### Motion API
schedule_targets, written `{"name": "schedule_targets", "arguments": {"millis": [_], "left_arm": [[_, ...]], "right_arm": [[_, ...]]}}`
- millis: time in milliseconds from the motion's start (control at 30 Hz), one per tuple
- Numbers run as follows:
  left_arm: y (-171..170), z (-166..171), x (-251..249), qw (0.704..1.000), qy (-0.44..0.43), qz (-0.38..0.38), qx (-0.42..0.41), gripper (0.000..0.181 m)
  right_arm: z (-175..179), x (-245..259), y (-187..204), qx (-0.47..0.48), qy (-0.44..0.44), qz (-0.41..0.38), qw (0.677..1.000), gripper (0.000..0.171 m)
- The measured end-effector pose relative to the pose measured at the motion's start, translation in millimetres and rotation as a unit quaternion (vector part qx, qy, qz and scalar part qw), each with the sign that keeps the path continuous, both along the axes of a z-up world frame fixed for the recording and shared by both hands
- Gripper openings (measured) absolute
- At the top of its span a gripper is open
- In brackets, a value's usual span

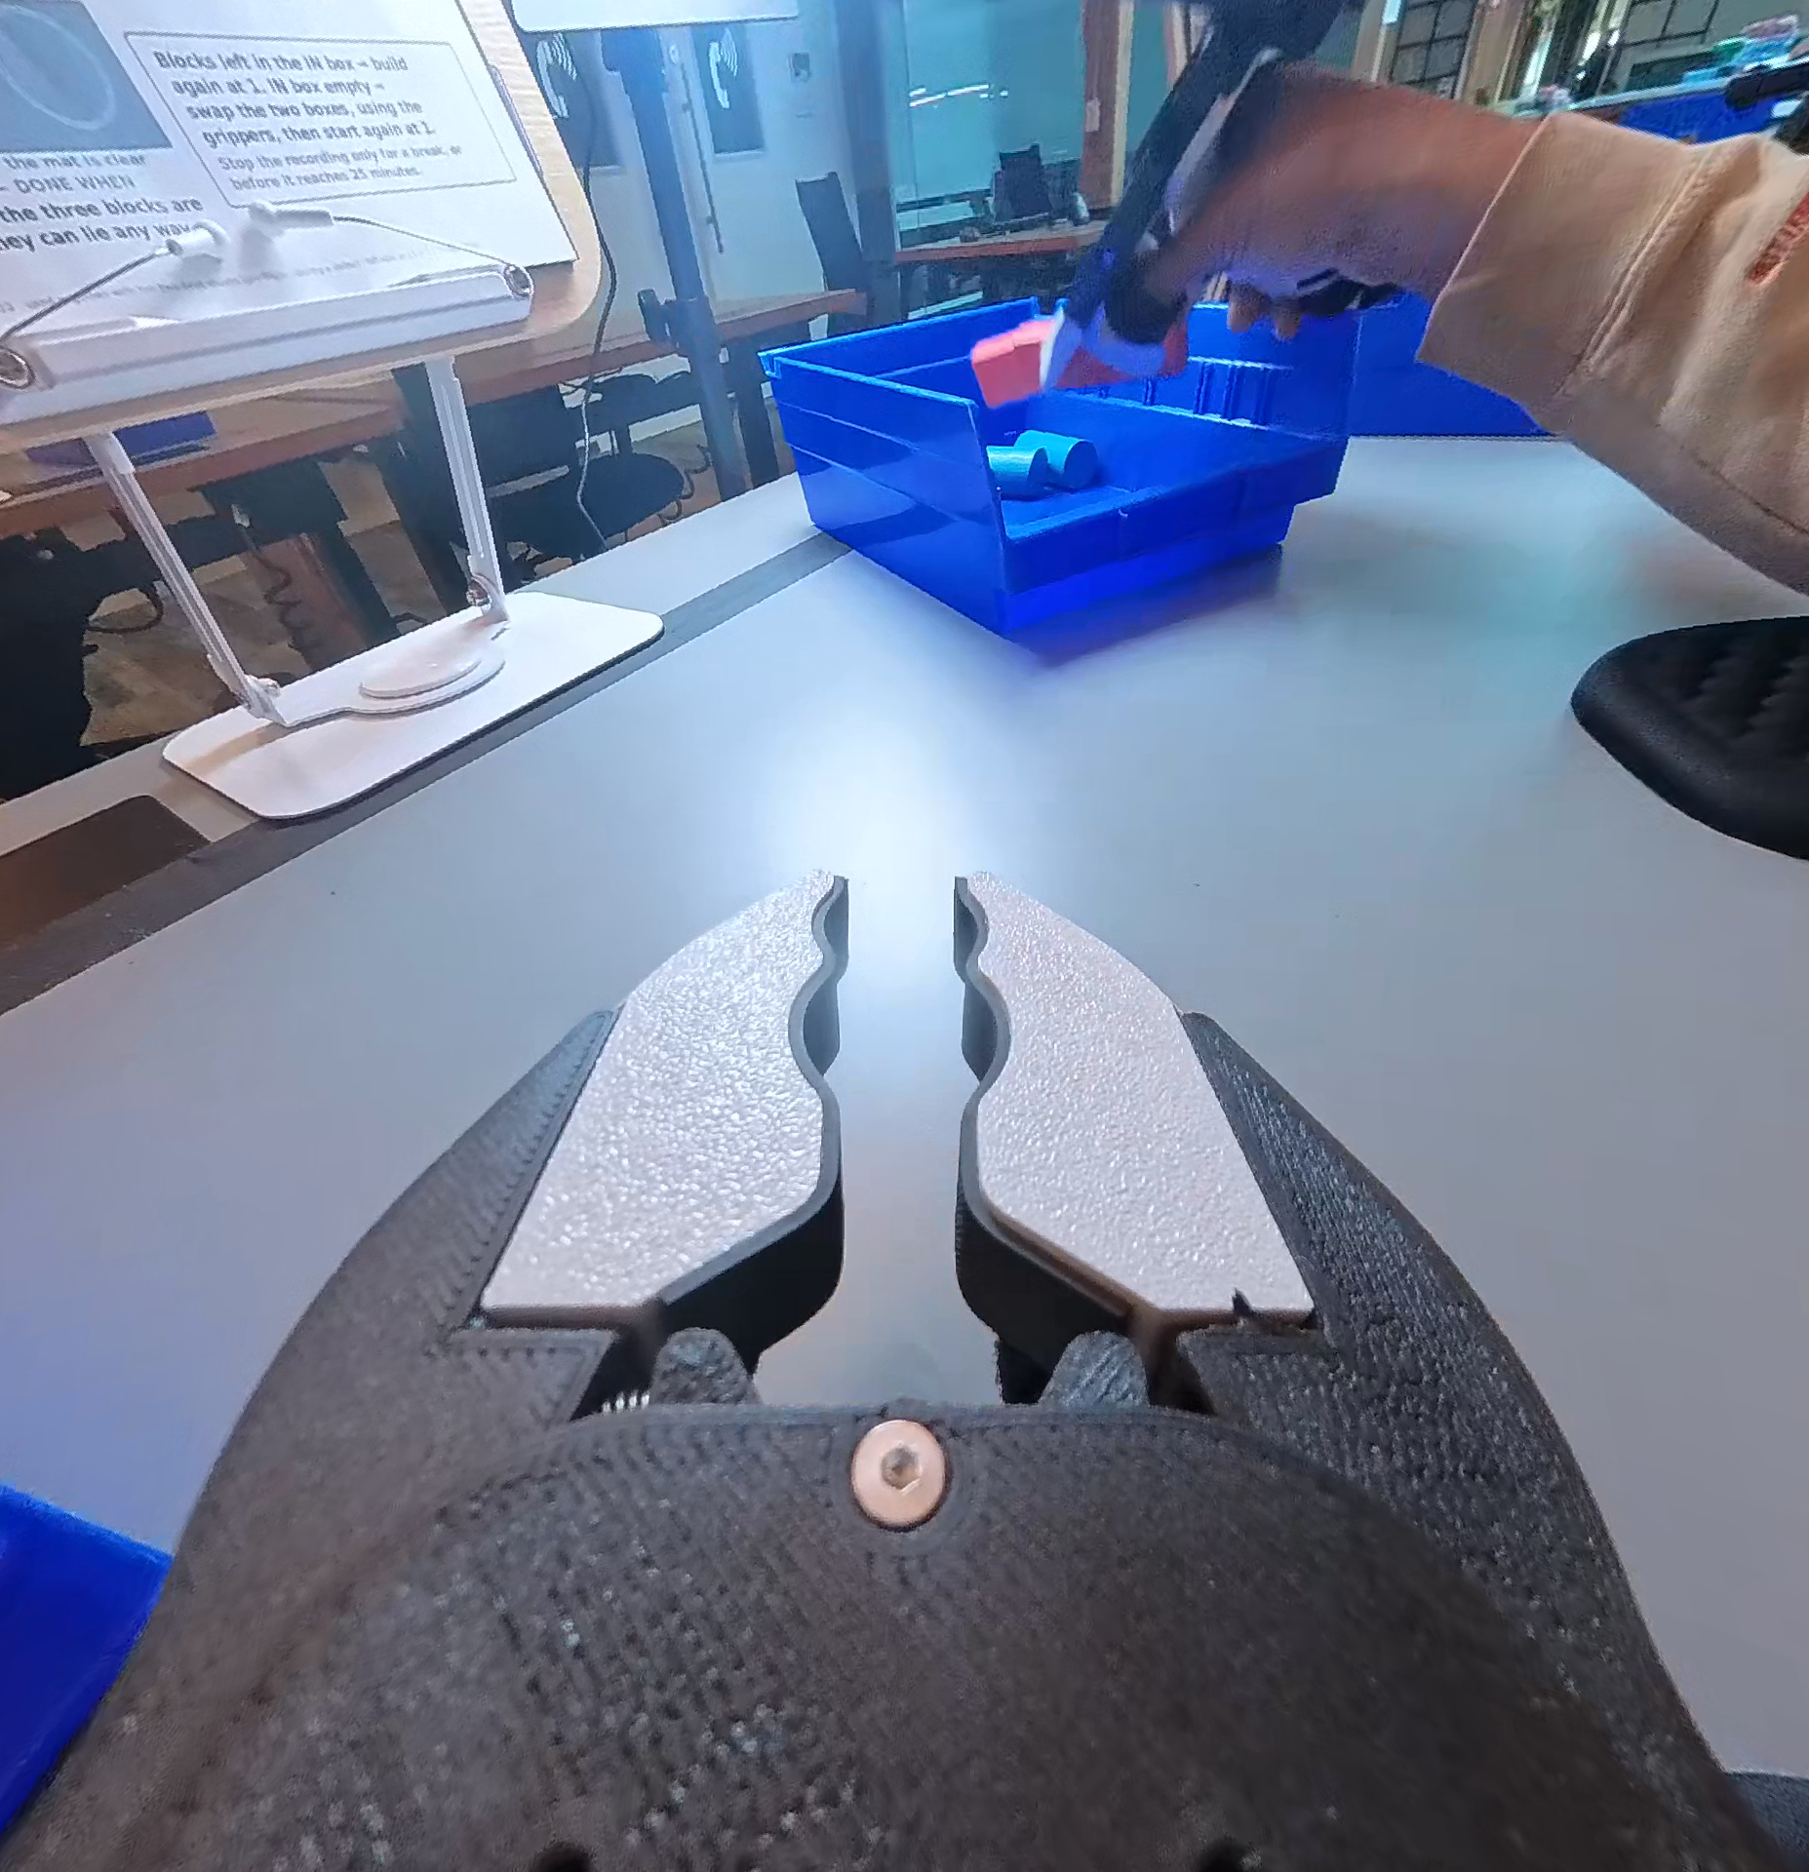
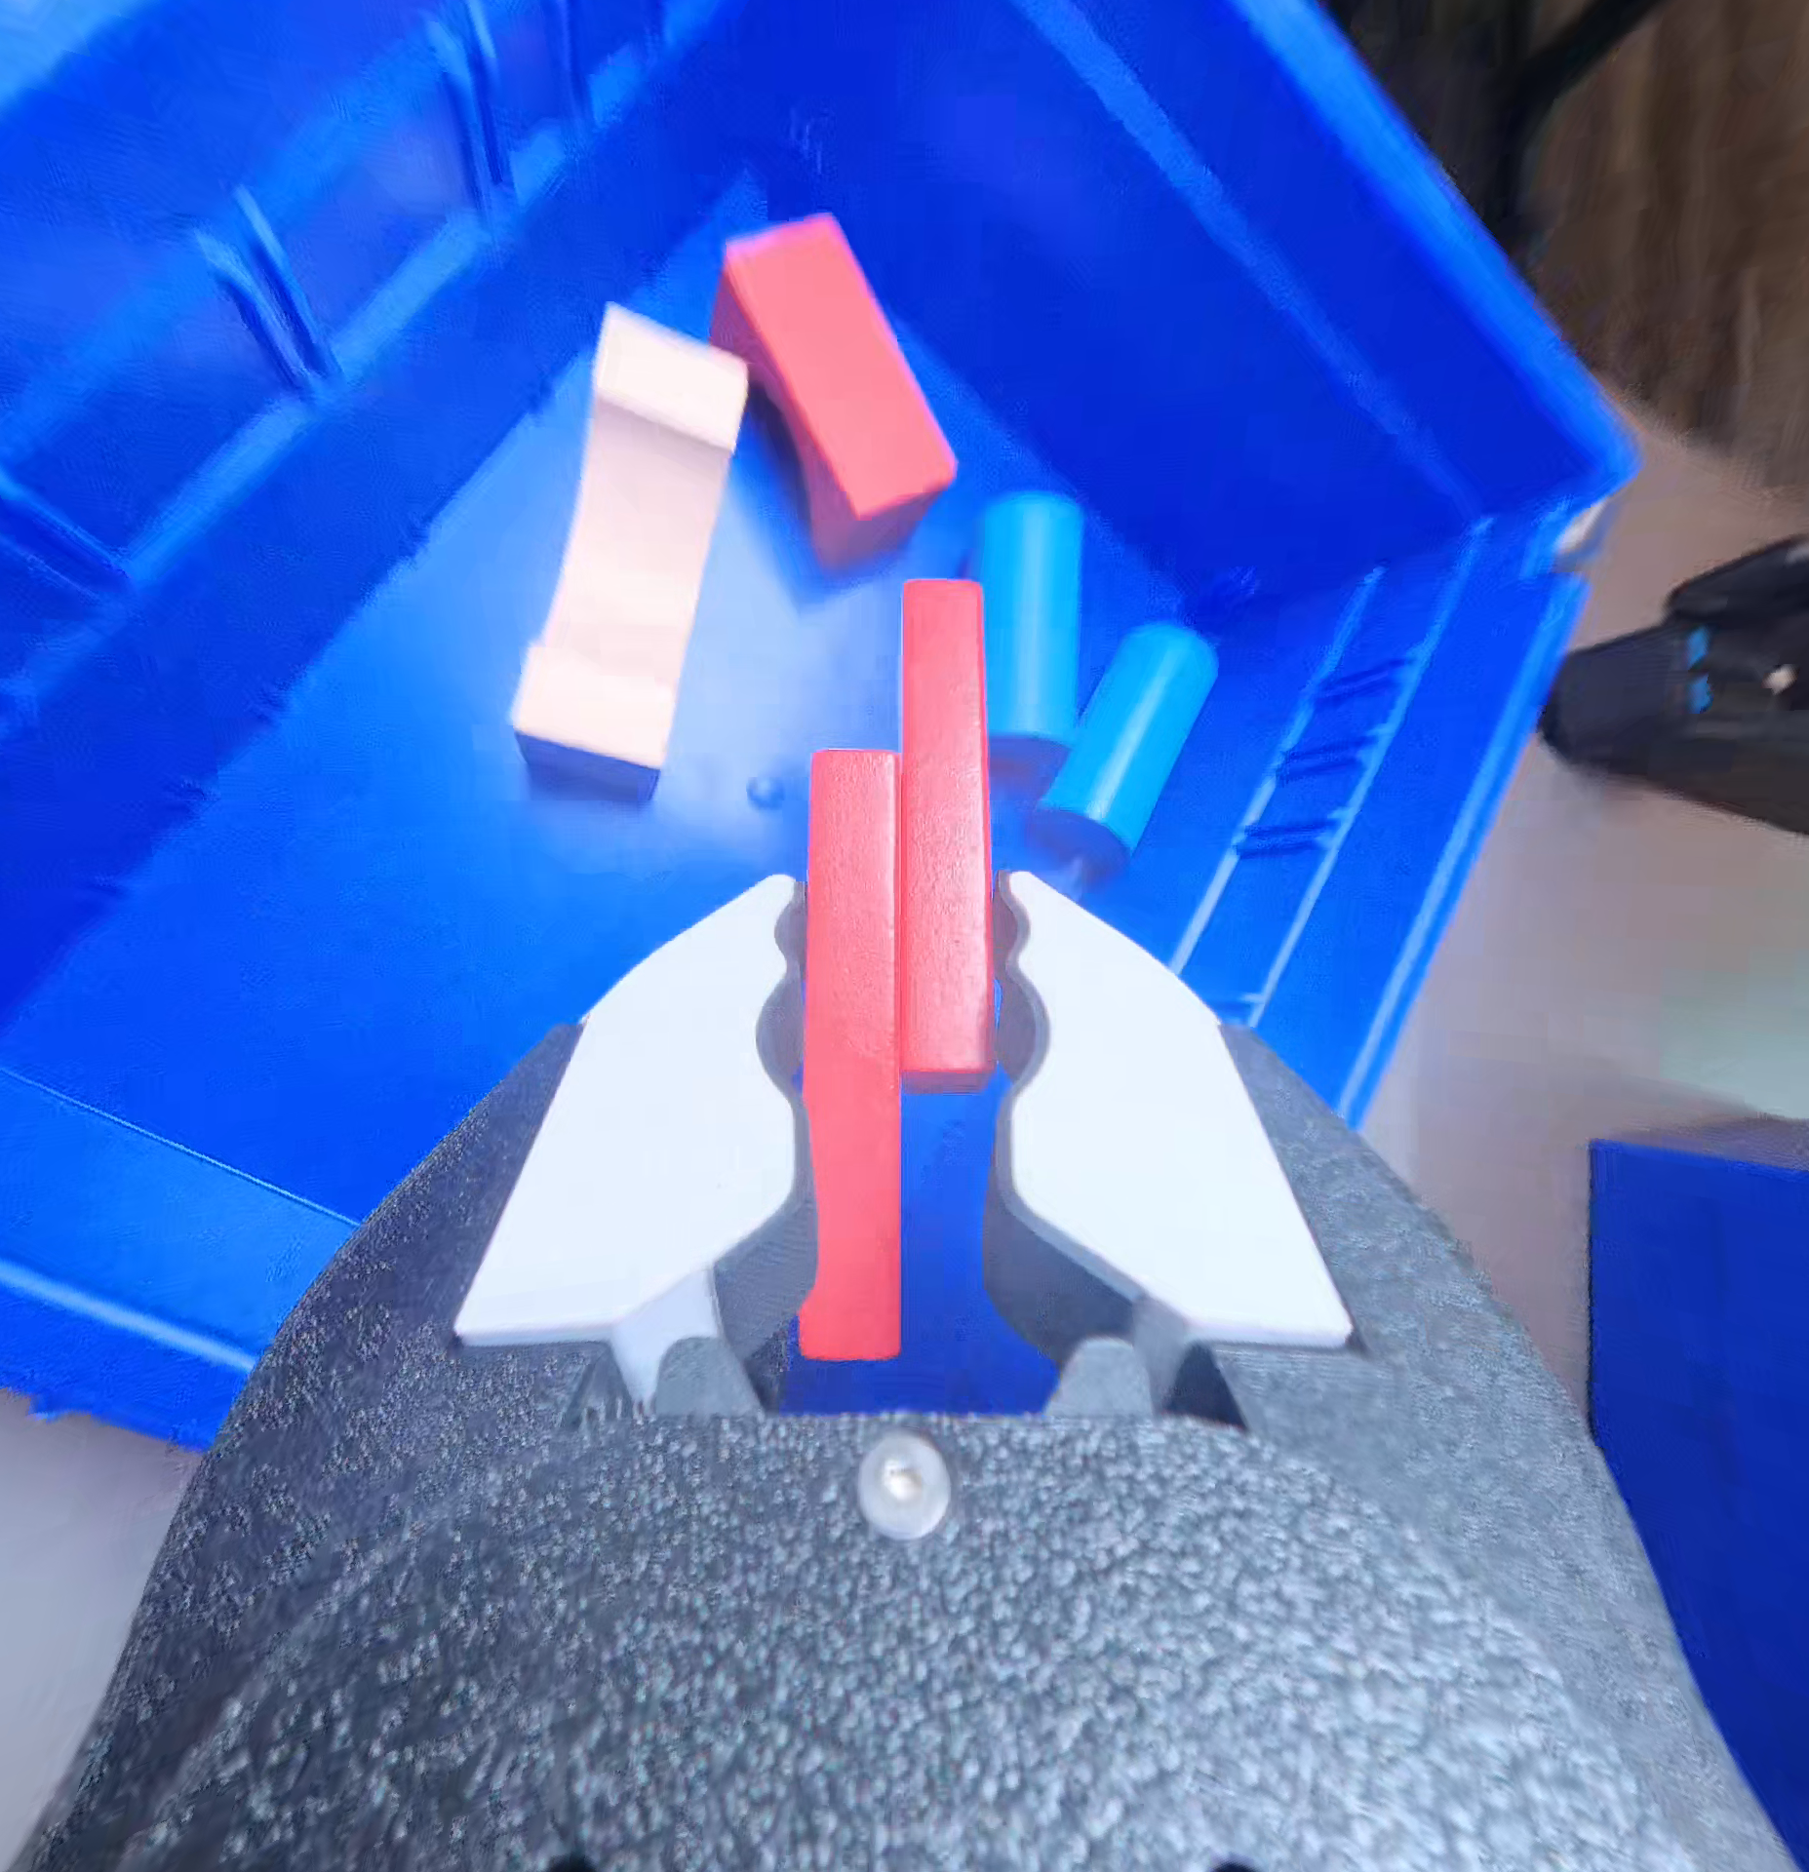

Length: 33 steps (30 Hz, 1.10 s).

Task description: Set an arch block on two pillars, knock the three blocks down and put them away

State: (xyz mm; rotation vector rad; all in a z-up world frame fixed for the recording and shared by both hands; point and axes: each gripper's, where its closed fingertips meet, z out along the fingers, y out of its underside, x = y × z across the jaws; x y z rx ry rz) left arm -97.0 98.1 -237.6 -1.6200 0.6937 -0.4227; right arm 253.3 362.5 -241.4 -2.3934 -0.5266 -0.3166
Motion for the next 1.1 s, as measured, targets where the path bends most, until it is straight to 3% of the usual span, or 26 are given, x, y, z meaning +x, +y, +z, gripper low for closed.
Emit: {"name": "schedule_targets", "arguments": {"millis": [100, 200, 367, 433, 533, 733, 867, 967, 1100], "left_arm": [[-0.9, -0.4, 1.1, 1.0, 0.005, -0.003, 0.003, 0.02], [-2.4, -0.2, 2.9, 1.0, 0.008, -0.008, 0.005, 0.02], [-3.7, 1.2, 4.0, 1.0, 0.012, -0.011, 0.012, 0.02], [-4.0, 2.7, 3.7, 1.0, 0.013, -0.01, 0.017, 0.02], [-3.9, 9.1, 0.7, 0.999, 0.016, -0.005, 0.033, 0.02], [-4.7, 56.5, -30.4, 0.993, 0.014, 0.041, 0.106, 0.018], [-2.6, 98.8, -95.3, 0.967, 0.136, 0.129, 0.17, 0.024], [-8.8, 91.1, -158.5, 0.956, 0.22, 0.165, 0.097, 0.021], [-20.8, 25.4, -215.1, 0.944, 0.272, 0.162, -0.091, 0.046]], "right_arm": [[-39.2, 8.3, -12.8, -0.098, -0.042, -0.009, 0.994, 0.035], [-42.0, -6.9, -20.3, -0.12, -0.027, 0.015, 0.992, 0.035], [-10.9, -53.2, -41.2, -0.127, 0.088, 0.102, 0.983, 0.038], [16.0, -57.6, -39.9, -0.076, 0.08, 0.115, 0.987, 0.057], [53.8, -68.2, -44.7, -0.008, 0.059, 0.149, 0.987, 0.062], [85.3, -100.9, -72.8, 0.023, 0.067, 0.239, 0.968, 0.061], [49.7, -84.5, -93.0, -0.075, 0.015, 0.263, 0.962, 0.054], [20.4, -59.4, -95.8, -0.139, -0.035, 0.247, 0.958, 0.054], [-12.8, -45.6, -103.5, -0.206, -0.063, 0.254, 0.943, 0.06]]}}
